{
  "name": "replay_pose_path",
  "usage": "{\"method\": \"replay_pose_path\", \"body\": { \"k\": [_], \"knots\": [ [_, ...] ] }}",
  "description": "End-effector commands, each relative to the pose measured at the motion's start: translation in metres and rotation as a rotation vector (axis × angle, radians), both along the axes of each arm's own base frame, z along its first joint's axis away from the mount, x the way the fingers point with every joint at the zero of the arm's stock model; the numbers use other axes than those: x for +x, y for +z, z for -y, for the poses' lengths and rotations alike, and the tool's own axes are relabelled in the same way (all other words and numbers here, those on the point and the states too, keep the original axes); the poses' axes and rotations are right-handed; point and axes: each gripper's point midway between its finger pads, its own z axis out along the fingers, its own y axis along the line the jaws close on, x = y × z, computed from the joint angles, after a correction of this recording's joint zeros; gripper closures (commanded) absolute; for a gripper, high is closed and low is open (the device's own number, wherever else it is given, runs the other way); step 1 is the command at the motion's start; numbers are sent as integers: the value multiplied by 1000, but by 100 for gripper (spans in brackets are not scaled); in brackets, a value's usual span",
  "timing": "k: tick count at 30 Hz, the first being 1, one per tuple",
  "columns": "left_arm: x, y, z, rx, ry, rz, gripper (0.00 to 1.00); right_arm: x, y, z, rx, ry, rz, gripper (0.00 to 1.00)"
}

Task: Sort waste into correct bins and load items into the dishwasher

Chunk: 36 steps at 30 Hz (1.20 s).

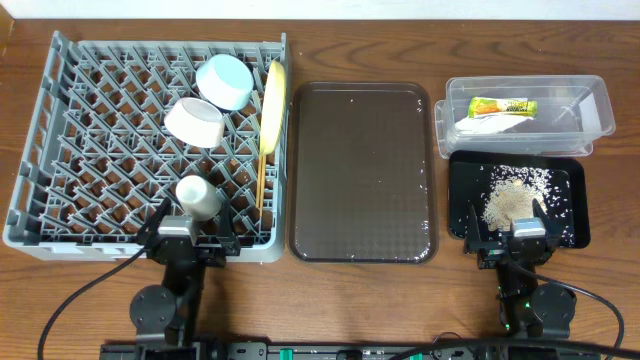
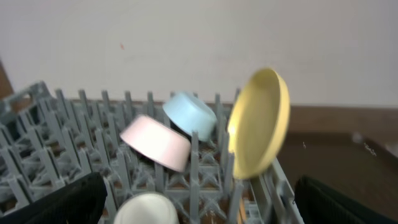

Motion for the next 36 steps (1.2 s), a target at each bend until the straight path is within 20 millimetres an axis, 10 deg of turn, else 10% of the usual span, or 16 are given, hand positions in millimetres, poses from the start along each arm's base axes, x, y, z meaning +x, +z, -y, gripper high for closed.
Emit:
{"method": "replay_pose_path", "body": {
  "k": [1, 8, 14, 36],
  "knots": [
    [4, -6, -16, -59, 92, 38, 1, 0, 0, 2, -11, -5, 2, 1],
    [4, -26, -44, -190, 264, 29, 1, 0, 0, 2, -10, -5, 2, 1],
    [4, -61, -29, -168, 187, -125, 1, 0, 0, 2, -11, -5, 2, 1],
    [4, -62, -24, -166, 155, -129, 1, 0, 0, 2, -11, -5, 2, 1]
  ]
}}
